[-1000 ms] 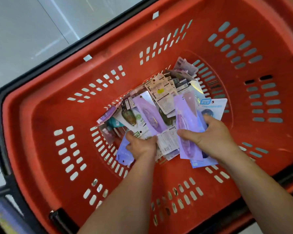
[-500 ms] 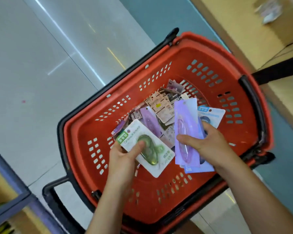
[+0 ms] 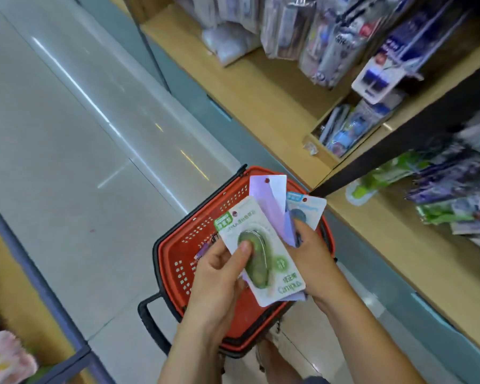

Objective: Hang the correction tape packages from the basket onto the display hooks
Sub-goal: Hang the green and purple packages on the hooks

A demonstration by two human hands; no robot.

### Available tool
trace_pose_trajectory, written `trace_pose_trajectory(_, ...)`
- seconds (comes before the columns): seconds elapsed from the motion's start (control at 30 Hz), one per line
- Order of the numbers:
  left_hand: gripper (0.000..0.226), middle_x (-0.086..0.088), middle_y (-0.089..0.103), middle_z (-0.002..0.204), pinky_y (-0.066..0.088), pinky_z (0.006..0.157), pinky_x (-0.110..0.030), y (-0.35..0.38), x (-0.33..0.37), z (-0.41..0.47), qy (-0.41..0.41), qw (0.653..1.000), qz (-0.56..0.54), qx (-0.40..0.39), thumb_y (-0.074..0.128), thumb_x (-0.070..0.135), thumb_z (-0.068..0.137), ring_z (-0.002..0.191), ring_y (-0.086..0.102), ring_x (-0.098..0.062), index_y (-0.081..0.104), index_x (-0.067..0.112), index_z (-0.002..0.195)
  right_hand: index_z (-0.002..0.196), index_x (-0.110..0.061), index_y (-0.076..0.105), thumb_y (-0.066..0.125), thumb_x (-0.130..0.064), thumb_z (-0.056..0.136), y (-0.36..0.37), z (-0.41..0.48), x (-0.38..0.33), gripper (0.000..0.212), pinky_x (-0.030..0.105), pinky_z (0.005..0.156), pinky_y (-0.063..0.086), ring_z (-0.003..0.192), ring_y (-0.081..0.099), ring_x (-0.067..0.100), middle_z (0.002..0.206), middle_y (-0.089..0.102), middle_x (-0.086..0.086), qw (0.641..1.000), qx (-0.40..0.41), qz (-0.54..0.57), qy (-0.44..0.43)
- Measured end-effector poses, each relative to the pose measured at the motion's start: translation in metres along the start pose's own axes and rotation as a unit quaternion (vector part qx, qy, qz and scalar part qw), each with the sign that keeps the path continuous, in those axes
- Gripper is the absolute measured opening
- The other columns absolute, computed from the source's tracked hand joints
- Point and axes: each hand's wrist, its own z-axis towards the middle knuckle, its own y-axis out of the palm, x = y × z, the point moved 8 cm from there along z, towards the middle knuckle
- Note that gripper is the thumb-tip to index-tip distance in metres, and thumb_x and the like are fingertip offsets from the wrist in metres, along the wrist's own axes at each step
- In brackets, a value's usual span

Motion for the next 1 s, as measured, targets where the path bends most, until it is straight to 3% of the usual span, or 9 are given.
trace_pose_trajectory(0.1, 0.034, -0.016, 0.075, 0.103, 0.06, 0.077, -0.039, 0.016, 0.034, -0.037, 0.045, 0.998, 0.051, 0.019, 0.066, 0.016, 0.078, 0.089, 0.072, -0.027, 0.07, 0.004, 0.109, 0.105, -0.025, 0.067, 0.06, -0.048, 0.093, -0.014, -0.034, -0.038, 0.027, 0.036, 0.083, 0.053, 0.092, 0.068, 0.014, 0.094, 0.072, -0.006, 0.998, 0.052, -0.039, -0.025)
trace_pose_trajectory(0.23, 0.018, -0.013, 0.077, 0.092, 0.058, 0.062, -0.03, 0.032, 0.078, -0.079, 0.089, 0.994, 0.067, 0.01, 0.065, 0.001, 0.084, 0.075, 0.073, -0.02, 0.073, 0.003, 0.101, 0.09, -0.021, 0.066, 0.059, -0.049, 0.093, -0.027, -0.081, -0.079, 0.029, 0.036, 0.082, 0.05, 0.088, 0.065, 0.019, 0.088, 0.071, -0.003, 0.993, 0.093, 0.011, -0.065)
trace_pose_trajectory(0.37, 0.036, -0.015, 0.073, 0.103, 0.055, 0.084, -0.044, 0.041, 0.115, -0.113, 0.103, 0.993, 0.051, -0.028, 0.072, 0.015, 0.071, 0.087, 0.07, -0.025, 0.069, 0.006, 0.106, 0.096, -0.02, 0.068, 0.059, -0.037, 0.097, -0.036, -0.131, -0.108, 0.019, 0.039, 0.081, 0.052, 0.089, 0.066, 0.025, 0.097, 0.071, 0.008, 0.981, 0.128, 0.11, -0.095)
trace_pose_trajectory(0.5, 0.034, -0.009, 0.074, 0.102, 0.058, 0.073, -0.035, 0.056, 0.14, -0.15, 0.137, 0.979, 0.098, -0.114, 0.075, 0.008, 0.069, 0.085, 0.071, -0.02, 0.068, 0.02, 0.1, 0.095, -0.024, 0.069, 0.067, -0.044, 0.088, -0.036, -0.184, -0.142, 0.021, 0.042, 0.075, 0.051, 0.085, 0.067, 0.024, 0.089, 0.072, 0.001, 0.969, 0.158, 0.093, -0.165)
trace_pose_trajectory(0.57, 0.035, -0.007, 0.075, 0.098, 0.058, 0.066, -0.033, 0.064, 0.149, -0.173, 0.148, 0.97, 0.113, -0.155, 0.07, 0.012, 0.069, 0.082, 0.071, -0.019, 0.064, 0.019, 0.103, 0.096, -0.028, 0.07, 0.067, -0.04, 0.089, -0.035, -0.21, -0.154, 0.014, 0.045, 0.077, 0.053, 0.088, 0.069, 0.022, 0.091, 0.073, -0.005, 0.964, 0.175, 0.086, -0.183)
trace_pose_trajectory(0.67, 0.038, -0.006, 0.076, 0.092, 0.058, 0.062, -0.03, 0.073, 0.167, -0.205, 0.19, 0.96, 0.112, -0.175, 0.071, 0.005, 0.071, 0.075, 0.071, -0.018, 0.059, 0.018, 0.105, 0.093, -0.024, 0.07, 0.067, -0.031, 0.093, -0.04, -0.249, -0.167, 0.008, 0.047, 0.077, 0.054, 0.084, 0.069, 0.025, 0.089, 0.074, 0.001, 0.95, 0.212, 0.117, -0.199)
trace_pose_trajectory(0.8, 0.038, -0.003, 0.076, 0.089, 0.058, 0.061, -0.03, 0.092, 0.193, -0.243, 0.232, 0.948, 0.079, -0.202, 0.068, -0.008, 0.083, 0.075, 0.07, -0.017, 0.054, 0.015, 0.109, 0.091, -0.025, 0.069, 0.066, -0.036, 0.092, -0.056, -0.304, -0.191, 0.011, 0.039, 0.078, 0.052, 0.086, 0.068, 0.021, 0.088, 0.073, -0.006, 0.922, 0.261, 0.146, -0.246)
trace_pose_trajectory(0.9, 0.053, -0.008, 0.075, 0.1, 0.06, 0.068, -0.036, 0.116, 0.208, -0.267, 0.275, 0.931, 0.098, -0.221, 0.08, 0.009, 0.066, 0.082, 0.072, -0.021, 0.052, 0.021, 0.109, 0.098, -0.028, 0.068, 0.075, -0.042, 0.075, -0.064, -0.34, -0.207, 0.027, 0.035, 0.073, 0.057, 0.084, 0.071, 0.012, 0.091, 0.075, -0.011, 0.916, 0.237, 0.151, -0.286)
trace_pose_trajectory(1.0, 0.062, -0.016, 0.068, 0.113, 0.059, 0.078, -0.043, 0.147, 0.217, -0.297, 0.337, 0.901, 0.144, -0.231, 0.084, 0.034, 0.054, 0.095, 0.07, -0.027, 0.05, 0.03, 0.106, 0.106, -0.025, 0.067, 0.083, -0.029, 0.063, -0.077, -0.368, -0.212, 0.046, 0.034, 0.071, 0.06, 0.088, 0.075, 0.018, 0.099, 0.077, -0.005, 0.914, 0.205, 0.181, -0.299)
